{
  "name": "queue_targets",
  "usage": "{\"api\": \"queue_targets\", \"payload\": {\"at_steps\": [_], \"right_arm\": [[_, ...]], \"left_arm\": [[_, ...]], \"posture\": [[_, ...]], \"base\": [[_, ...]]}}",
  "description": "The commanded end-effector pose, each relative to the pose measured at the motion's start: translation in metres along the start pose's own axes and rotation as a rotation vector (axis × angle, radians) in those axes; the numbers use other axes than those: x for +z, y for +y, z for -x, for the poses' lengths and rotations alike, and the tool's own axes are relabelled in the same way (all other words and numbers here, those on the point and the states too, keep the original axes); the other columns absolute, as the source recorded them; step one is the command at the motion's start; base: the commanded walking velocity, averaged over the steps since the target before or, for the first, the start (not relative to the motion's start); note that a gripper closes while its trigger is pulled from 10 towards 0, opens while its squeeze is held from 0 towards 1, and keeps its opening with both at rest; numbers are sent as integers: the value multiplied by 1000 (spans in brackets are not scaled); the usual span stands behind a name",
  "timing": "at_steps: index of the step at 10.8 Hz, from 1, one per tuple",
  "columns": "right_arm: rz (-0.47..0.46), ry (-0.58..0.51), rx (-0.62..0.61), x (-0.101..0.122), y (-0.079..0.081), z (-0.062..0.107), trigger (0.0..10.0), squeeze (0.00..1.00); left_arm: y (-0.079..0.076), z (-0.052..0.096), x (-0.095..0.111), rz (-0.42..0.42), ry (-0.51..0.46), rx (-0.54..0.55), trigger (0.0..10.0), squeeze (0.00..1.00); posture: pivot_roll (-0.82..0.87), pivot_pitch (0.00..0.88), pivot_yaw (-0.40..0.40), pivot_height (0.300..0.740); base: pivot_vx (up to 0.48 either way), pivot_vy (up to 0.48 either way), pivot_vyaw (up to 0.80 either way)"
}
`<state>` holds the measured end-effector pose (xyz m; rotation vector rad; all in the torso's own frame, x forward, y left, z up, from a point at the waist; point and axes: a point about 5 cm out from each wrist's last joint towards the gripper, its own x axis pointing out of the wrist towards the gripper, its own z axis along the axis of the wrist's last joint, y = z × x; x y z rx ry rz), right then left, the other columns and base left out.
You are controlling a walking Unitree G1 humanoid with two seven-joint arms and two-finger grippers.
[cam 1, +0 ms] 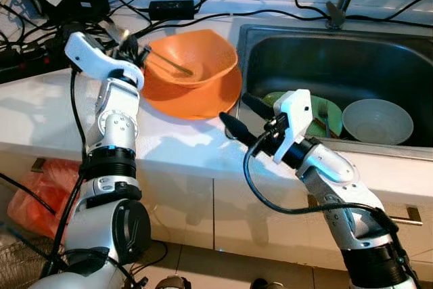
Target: Kitchen organization
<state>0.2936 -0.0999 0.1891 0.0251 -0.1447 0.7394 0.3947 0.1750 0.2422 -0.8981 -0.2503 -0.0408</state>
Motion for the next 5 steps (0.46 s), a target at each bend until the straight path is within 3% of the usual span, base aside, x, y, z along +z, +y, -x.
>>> {"api": "queue_targets", "payload": {"at_steps": [1,3,4,5], "right_arm": [[8,-39,-43,7,-6,-2,10000,0],[-42,-88,-181,13,-23,-3,10000,0],[-73,-105,-230,14,-28,-3,10000,0],[-162,-138,-302,16,-35,-3,10000,0]], "left_arm": [[-19,-2,4,27,-12,-96,0,0],[-50,4,-10,190,46,-248,0,0],[-57,7,-17,260,81,-290,0,0],[-64,14,-30,386,137,-328,0,0]], "posture": [[22,99,48,740],[20,99,50,740],[19,98,51,740],[20,98,52,740]], "base": [[0,0,0],[0,0,0],[0,0,0],[0,0,0]]}}
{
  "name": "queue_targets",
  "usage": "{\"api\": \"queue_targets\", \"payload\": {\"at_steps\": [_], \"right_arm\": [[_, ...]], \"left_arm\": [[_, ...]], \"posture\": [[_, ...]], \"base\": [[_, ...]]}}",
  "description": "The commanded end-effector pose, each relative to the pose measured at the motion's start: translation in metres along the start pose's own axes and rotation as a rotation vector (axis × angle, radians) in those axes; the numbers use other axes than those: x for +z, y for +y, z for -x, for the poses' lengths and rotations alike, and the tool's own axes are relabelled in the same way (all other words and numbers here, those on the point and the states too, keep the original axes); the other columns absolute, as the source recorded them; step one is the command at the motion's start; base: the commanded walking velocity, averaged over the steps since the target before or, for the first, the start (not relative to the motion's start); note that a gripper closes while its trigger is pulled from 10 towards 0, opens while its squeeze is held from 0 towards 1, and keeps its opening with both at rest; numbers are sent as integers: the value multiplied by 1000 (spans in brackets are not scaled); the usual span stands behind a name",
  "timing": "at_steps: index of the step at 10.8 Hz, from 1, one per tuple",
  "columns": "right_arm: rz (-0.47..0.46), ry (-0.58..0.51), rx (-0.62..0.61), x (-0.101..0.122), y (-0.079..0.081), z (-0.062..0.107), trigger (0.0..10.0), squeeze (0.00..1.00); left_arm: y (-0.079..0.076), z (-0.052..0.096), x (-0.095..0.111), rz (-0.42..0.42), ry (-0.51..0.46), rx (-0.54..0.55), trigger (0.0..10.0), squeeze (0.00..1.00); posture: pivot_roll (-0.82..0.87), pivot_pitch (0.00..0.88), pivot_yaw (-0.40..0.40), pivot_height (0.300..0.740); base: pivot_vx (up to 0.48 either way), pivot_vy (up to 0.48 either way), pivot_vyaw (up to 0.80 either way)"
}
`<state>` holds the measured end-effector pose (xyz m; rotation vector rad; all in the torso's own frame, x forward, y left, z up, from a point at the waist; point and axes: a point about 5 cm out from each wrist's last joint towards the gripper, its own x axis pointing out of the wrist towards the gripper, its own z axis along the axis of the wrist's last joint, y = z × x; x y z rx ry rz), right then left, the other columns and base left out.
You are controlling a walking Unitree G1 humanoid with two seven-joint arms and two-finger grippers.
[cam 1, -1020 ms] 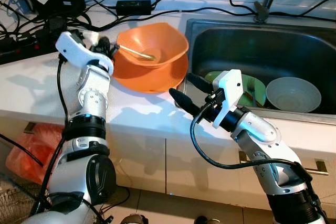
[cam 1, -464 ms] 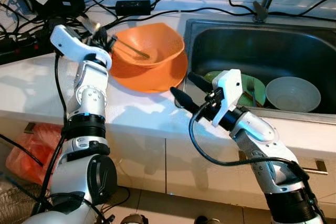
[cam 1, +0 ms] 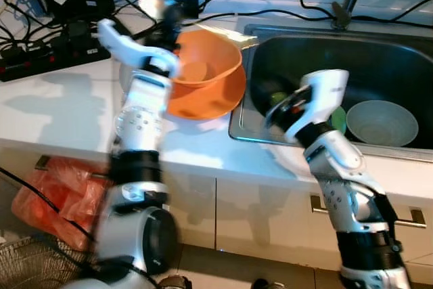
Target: Kitchen organization
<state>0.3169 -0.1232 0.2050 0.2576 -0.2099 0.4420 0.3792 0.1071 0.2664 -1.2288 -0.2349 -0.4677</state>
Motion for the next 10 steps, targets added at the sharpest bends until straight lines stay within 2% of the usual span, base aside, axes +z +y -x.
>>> {"api": "queue_targets", "payload": {"at_steps": [1,2,4,7,10], "right_arm": [[-72,-16,-34,3,-3,-3,10000,0],[-171,-31,-54,4,-1,-6,10000,0],[-343,-38,-68,3,4,-11,10000,0],[-491,-38,-44,6,13,-20,10000,0],[-534,-76,-22,15,21,-33,10000,0]], "left_arm": [[-1,6,-10,75,20,-31,0,0],[7,10,-20,134,41,-11,0,0],[10,15,-35,230,79,-16,0,0],[9,19,-56,305,139,-23,0,0],[6,22,-73,322,204,-30,0,0]], "posture": [[20,97,53,740],[16,98,56,740],[17,98,54,740],[11,100,47,740],[11,102,40,740]], "base": [[0,0,0],[0,0,0],[0,0,0],[0,0,0],[0,0,0]]}}
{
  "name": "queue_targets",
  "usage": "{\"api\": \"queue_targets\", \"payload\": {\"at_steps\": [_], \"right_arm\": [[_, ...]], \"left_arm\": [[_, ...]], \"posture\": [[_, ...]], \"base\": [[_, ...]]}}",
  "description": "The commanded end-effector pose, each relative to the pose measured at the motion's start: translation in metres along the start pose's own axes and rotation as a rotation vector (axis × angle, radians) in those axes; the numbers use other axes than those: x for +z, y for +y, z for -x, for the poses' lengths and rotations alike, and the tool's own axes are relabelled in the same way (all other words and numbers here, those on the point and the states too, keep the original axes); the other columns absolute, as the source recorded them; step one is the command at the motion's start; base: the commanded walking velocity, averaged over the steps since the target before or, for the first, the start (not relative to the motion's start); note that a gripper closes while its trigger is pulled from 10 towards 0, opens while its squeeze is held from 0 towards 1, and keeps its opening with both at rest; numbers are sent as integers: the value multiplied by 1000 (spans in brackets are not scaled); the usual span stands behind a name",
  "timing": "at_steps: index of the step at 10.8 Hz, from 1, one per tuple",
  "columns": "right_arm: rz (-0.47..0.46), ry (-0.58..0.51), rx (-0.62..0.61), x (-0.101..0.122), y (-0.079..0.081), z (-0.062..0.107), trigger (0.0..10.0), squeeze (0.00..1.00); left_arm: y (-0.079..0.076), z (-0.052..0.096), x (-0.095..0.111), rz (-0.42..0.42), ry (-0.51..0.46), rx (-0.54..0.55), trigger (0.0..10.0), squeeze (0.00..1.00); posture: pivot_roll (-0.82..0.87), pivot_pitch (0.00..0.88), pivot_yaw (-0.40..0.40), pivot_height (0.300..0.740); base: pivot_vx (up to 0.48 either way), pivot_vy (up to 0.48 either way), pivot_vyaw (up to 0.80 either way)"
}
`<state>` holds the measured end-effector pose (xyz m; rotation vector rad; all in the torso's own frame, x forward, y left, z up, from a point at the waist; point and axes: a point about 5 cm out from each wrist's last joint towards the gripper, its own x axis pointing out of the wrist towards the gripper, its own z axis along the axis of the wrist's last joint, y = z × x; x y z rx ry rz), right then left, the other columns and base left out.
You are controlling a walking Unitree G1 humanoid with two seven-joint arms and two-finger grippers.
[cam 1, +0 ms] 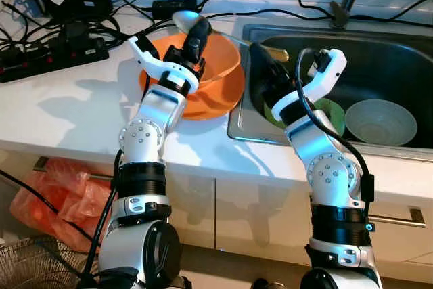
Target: Kitchen organization
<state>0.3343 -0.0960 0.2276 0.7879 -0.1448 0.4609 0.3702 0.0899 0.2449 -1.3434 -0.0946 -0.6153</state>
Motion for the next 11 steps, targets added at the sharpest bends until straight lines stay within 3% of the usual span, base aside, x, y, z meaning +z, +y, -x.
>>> {"api": "queue_targets", "payload": {"at_steps": [1,2,3,4,11], "right_arm": [[-18,-27,2,4,4,-6,10000,0],[-23,-36,-3,4,4,-8,10000,0],[-30,-42,-7,5,4,-10,3843,0],[-33,-44,-8,5,4,-10,0,0],[-95,-95,-36,15,1,-17,0,0]], "left_arm": [[3,1,-56,175,70,-9,0,0],[1,2,-60,186,80,-14,0,0],[1,3,-66,196,94,-19,0,0],[1,4,-67,200,98,-20,0,0],[3,8,-82,233,138,-13,0,0]], "posture": [[9,104,33,740],[9,105,29,740],[8,106,25,740],[8,108,23,740],[0,103,13,740]], "base": [[0,0,0],[0,0,0],[0,0,0],[0,0,0],[0,0,0]]}}
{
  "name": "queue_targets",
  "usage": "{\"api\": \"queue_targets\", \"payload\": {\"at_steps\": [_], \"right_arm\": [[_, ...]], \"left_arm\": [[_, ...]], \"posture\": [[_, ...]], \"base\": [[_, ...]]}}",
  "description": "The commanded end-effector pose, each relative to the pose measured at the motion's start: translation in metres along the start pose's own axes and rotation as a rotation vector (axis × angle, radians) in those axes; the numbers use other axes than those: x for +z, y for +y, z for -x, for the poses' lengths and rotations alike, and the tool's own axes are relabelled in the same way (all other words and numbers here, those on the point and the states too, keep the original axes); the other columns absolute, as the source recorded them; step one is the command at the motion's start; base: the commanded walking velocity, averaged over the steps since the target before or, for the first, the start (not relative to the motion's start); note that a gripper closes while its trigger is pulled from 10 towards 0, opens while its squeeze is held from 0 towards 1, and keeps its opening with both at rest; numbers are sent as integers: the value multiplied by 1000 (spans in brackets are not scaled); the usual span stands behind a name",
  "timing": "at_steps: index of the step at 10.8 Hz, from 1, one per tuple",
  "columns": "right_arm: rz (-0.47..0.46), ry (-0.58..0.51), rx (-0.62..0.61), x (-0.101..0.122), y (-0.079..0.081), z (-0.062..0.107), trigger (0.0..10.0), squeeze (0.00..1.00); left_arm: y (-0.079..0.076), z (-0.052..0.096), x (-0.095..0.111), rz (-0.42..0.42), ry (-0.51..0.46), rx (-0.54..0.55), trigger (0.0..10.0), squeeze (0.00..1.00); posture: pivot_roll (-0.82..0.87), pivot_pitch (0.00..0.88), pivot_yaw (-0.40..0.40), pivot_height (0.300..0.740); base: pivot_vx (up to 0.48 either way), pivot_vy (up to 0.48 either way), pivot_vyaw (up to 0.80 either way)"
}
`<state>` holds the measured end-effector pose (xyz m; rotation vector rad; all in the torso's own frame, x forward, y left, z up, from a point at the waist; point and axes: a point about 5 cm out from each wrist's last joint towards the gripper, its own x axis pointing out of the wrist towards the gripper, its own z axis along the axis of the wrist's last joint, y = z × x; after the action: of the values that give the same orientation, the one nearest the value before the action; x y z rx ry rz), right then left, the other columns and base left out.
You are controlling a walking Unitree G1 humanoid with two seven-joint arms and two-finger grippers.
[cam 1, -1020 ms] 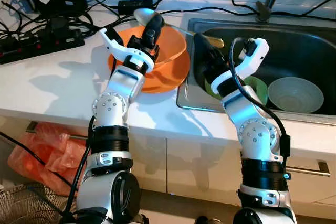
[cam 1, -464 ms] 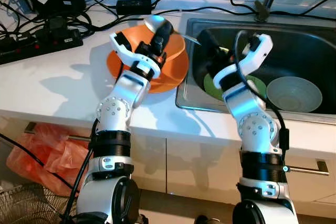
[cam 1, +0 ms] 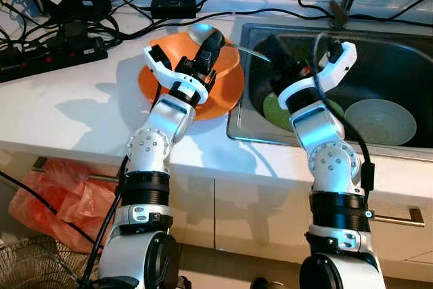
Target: Kitchen organization
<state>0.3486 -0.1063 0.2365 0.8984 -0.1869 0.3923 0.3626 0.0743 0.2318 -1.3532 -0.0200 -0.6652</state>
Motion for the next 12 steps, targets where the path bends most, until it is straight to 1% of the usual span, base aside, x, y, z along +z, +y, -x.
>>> {"api": "queue_targets", "payload": {"at_steps": [1,4,5,6,7,9,10,11,12], "right_arm": [[-11,-18,4,1,8,-6,0,0],[-12,-36,-6,6,6,-7,0,0],[-13,-41,-11,7,5,-8,0,0],[-15,-45,-15,8,5,-9,0,0],[-19,-49,-20,8,4,-9,0,0],[-33,-53,-35,8,2,-10,0,0],[-41,-58,-47,9,0,-11,0,0],[-53,-65,-67,10,-3,-11,0,0],[-60,-70,-78,11,-4,-11,0,0]], "left_arm": [[1,-1,-63,196,69,-13,0,0],[4,-1,-64,183,77,6,0,0],[6,-1,-65,158,88,24,392,0],[10,0,-65,121,99,50,8000,0],[14,-1,-66,80,109,87,10000,0],[17,-1,-66,59,111,110,10000,0],[18,-1,-66,63,113,112,10000,0],[18,0,-67,87,111,107,10000,1000],[18,0,-67,74,119,109,10000,1000]], "posture": [[0,102,14,740],[1,102,16,740],[3,100,16,740],[6,99,17,740],[8,96,18,740],[9,92,19,740],[8,92,19,740],[7,89,19,740],[8,88,17,740]], "base": [[0,0,0],[0,0,0],[0,0,0],[0,0,0],[0,0,0],[0,0,0],[0,0,0],[0,0,0],[0,0,0]]}}
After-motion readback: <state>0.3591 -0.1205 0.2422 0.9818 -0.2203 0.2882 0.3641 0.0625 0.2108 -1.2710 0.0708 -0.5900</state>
